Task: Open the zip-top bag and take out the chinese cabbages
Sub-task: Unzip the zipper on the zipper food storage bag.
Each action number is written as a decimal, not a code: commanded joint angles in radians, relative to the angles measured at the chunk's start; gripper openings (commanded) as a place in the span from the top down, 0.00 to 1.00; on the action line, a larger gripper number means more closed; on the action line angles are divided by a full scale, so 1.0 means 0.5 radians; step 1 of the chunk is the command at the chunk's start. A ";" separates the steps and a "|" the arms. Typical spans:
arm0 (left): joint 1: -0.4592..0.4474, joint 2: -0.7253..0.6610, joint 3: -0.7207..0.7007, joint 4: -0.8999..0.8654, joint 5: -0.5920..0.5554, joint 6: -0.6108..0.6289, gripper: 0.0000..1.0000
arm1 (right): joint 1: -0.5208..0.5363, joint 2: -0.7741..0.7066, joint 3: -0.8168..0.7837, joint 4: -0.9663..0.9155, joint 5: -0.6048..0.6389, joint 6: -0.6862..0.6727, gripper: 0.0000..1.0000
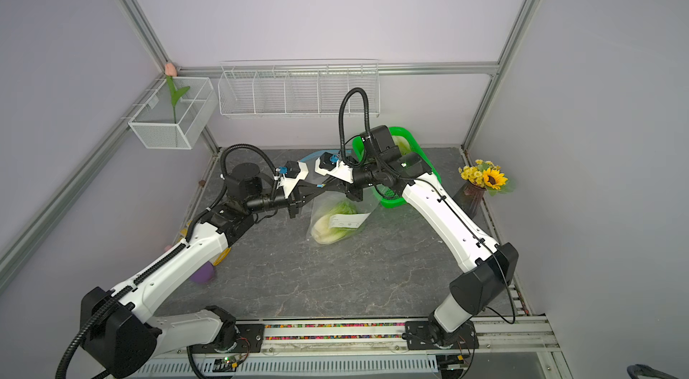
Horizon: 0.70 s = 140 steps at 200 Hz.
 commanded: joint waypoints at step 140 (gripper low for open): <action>0.117 -0.113 -0.103 0.152 -0.080 -0.172 1.00 | -0.190 -0.277 -0.294 0.064 0.102 0.048 0.88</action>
